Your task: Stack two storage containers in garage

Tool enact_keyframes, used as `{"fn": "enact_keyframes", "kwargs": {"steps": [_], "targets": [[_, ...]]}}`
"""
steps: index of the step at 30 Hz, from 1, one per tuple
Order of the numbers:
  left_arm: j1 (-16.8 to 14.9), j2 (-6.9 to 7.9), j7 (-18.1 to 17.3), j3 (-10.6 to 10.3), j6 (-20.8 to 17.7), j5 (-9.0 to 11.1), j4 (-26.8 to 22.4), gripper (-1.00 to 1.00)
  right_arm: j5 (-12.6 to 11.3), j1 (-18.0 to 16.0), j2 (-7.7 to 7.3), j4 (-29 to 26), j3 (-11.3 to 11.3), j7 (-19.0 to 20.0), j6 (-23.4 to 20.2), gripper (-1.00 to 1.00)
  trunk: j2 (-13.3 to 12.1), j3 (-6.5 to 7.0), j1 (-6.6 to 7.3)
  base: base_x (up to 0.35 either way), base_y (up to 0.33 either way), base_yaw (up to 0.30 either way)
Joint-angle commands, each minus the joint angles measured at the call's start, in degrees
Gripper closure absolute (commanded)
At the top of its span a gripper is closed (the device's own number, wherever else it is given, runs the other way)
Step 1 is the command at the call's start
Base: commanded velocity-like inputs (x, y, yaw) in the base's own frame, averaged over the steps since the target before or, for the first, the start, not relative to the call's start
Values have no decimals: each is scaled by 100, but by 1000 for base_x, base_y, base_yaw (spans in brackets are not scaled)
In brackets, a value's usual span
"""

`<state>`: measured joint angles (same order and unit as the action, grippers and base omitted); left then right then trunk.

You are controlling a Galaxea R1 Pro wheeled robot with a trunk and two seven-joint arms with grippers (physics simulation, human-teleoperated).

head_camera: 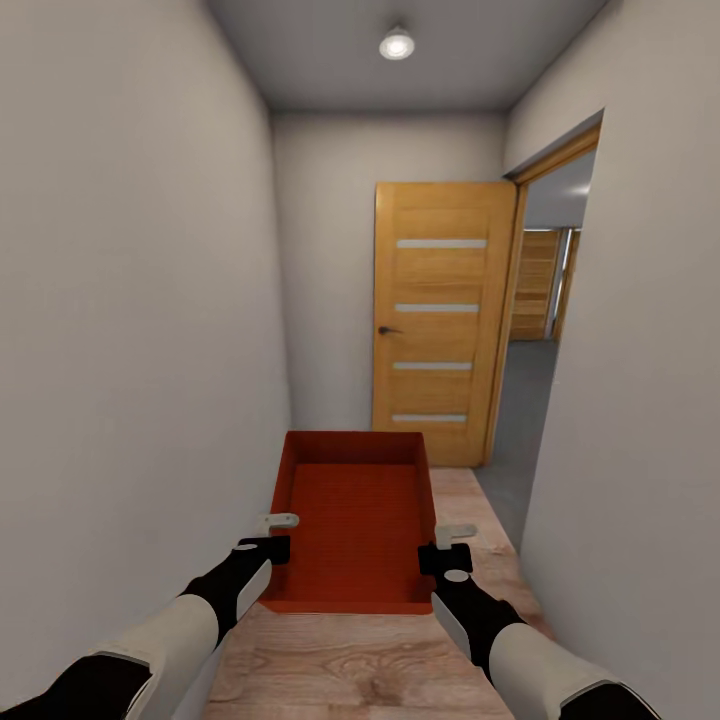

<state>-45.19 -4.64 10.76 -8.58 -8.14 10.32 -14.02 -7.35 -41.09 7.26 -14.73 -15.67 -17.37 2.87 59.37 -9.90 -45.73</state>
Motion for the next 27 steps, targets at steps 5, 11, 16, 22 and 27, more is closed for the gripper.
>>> {"fn": "enact_keyframes", "kwargs": {"steps": [5, 11, 16, 22, 27], "targets": [[-7, 271, 119, 264, 190, -96, -32, 100, -91, -5, -5, 172, 108, -48, 38, 100, 5, -7, -4, 323, 0, 0], [-7, 271, 119, 261, 190, -94, -33, 100, -91, -5, -5, 172, 108, -48, 46, 100, 5, -7, -4, 323, 0, 0], [-7, 271, 118, 263, 190, -98, -35, 100, -91, -5, -5, 172, 108, -48, 47, 100, 5, -7, -4, 323, 0, 0], [-7, 271, 116, 261, 195, -96, -50, 100, -89, -5, -5, 172, 108, -48, 47, 100, 5, -7, -4, 323, 0, 0], [-7, 271, 116, 259, 198, -92, -74, 100, -88, -5, -5, 172, 108, -48, 47, 100, 5, -7, -4, 225, 0, 0]]}}
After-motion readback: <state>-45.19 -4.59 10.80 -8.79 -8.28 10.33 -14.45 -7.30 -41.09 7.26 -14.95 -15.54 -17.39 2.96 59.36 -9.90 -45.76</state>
